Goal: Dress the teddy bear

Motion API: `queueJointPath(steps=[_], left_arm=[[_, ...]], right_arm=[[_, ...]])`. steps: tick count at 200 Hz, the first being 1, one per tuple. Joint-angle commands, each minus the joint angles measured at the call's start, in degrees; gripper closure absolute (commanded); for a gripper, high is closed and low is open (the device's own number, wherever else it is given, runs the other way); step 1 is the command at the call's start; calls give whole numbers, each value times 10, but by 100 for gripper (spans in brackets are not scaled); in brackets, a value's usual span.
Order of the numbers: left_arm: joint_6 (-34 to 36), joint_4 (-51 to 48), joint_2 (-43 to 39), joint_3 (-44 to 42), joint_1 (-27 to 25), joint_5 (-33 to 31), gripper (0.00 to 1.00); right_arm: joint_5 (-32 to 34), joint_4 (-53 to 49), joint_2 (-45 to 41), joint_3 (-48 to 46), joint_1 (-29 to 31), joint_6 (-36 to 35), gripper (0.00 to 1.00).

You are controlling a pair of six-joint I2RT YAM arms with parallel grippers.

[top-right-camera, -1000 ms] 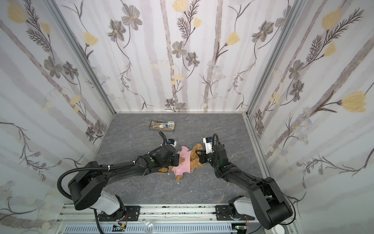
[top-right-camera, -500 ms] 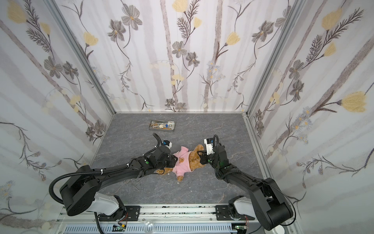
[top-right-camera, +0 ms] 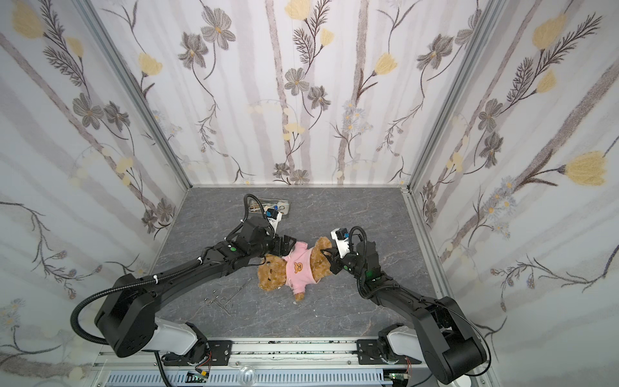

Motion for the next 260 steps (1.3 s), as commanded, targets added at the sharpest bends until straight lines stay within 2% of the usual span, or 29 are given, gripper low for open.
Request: queueJointPath(steps=[1,29,54,107,161,185,219,240,248,260], left_arm=[[24,5,32,17,6,143,14],[54,6,73,26,10,206,14],[68,6,98,28,22,222,16],[46,18,117,40,29,232,45],[34,34,102,30,29,211,63],[36,46,83,20,28,188,72],[80,53,46,8,25,132,79],[124,53,24,2,16,88,81],[147,53,15,1,9,68,81],[183,53,0,-5,-1,36,81]], right_arm=[[-38,70,-2,-4,-1,-32,99],[-45,96,-3,-15,0,-25,100],[-44,96,-4,-17,0,-27,100],[-34,94,-5,-21,0,-30,100],[-17,86,-6,-19,0,-29,98],[9,65,-9,-15,0,-23,89],[66,-14,-53,-4,0,-16,54],[96,-76,-107,13,2,-37,42],[107,-102,-126,24,4,-52,32],[121,-133,-147,45,12,-76,24]])
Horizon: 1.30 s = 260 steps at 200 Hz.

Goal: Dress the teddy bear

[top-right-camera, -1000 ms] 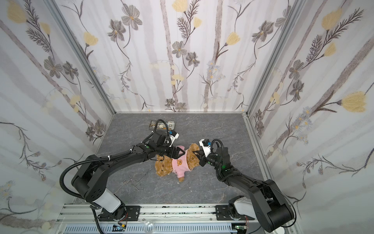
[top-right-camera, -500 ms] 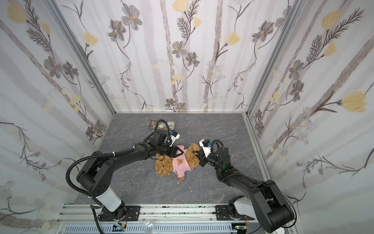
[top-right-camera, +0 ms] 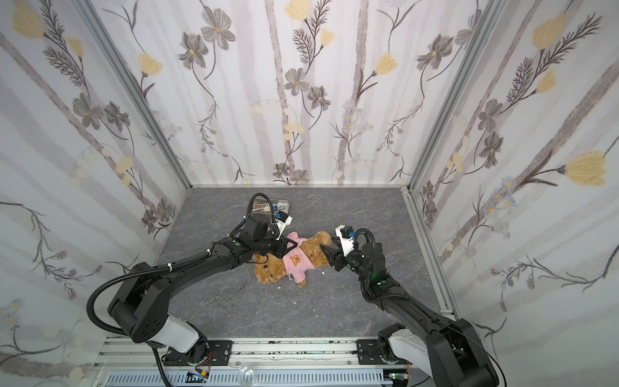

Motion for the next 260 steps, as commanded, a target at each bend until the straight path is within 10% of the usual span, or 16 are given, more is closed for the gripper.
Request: queueJointPath(steps=[1,101,260], left_arm=[[84,27,-25,-7,-16,-74,81],[180,56,-74,-55,-73,-177,80],[159,100,-78,-82,-85,-184,79]], right_arm=[[48,-75,-33,32,9,-50,23],[-155,-169,167,221,31,-48,8],[-243,21,325,151,52,-43,36]])
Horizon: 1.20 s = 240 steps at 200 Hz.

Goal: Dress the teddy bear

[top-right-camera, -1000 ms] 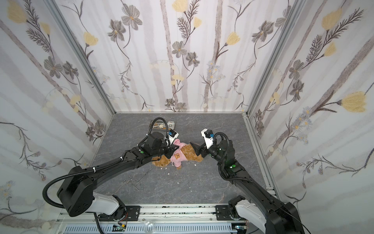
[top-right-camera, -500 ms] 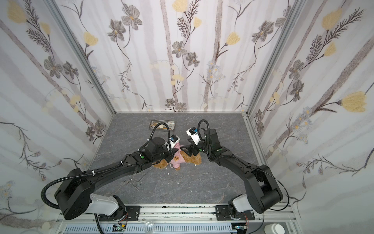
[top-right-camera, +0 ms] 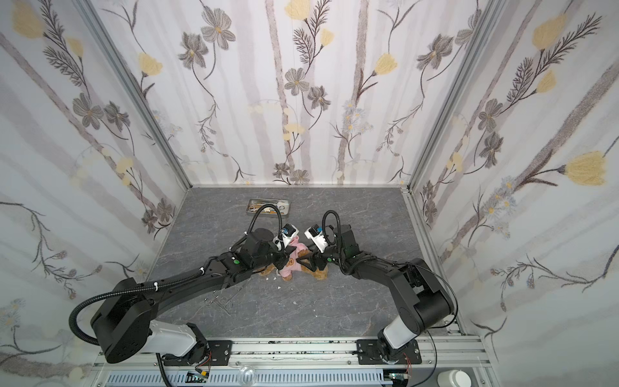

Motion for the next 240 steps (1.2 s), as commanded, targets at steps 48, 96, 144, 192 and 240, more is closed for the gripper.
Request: queueJointPath(steps=[48,96,144,192,240], left_arm=[[-23,53,-16,-23,-1,0,67],[-41,35,-80,-41,1,1,39],[-38,-86,-198,-17,4,12,48],[-26,-214,-216,73,3,110,63],[41,-269,-171,117,-14,104,74]], right_arm=[[-13,188,9,-28,19,33,85],[57,197,-56,-67,22,-20,100],[181,116,-141,-80,59,-131,100],[260,100,-174,-88,86,-177,100],[291,93,-180,-91,102,-196,100]])
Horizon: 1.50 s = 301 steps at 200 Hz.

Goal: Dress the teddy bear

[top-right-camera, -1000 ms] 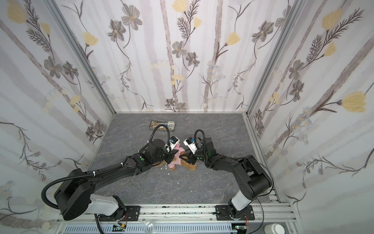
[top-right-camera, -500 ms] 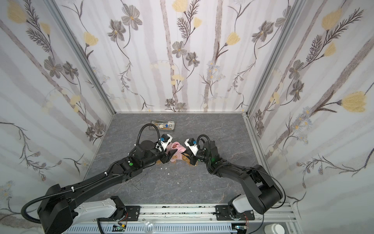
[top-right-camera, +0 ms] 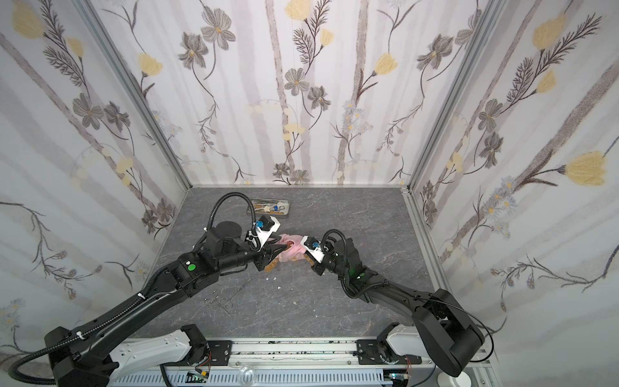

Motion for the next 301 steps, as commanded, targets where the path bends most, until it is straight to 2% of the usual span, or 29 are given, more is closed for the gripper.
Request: queueJointPath(steps=[1,21,68,95,133,179,246,301], left_arm=[[53,-48,17,17,-7,5,74],[86,-62,34,26,-9,-17,81],[130,-74,80,41,-9,-66,87],[146,-74,99,46,-9,-84,88],[156,-73,118,48,-9,-77,89],[165,-72,122,58,0,-46,86],[197,-74,136,58,0,10,72],[209,-74,159,62,-1,5,72]], right_arm=[[28,16,-4,0,5,-20,100],[31,14,-5,0,8,-26,100],[38,9,-6,0,13,-34,100],[38,8,-5,1,14,-34,100],[40,11,-4,-1,15,-34,100],[41,15,-6,-5,17,-33,100],[33,16,-11,-5,16,-13,100],[8,35,-9,0,16,17,100]])
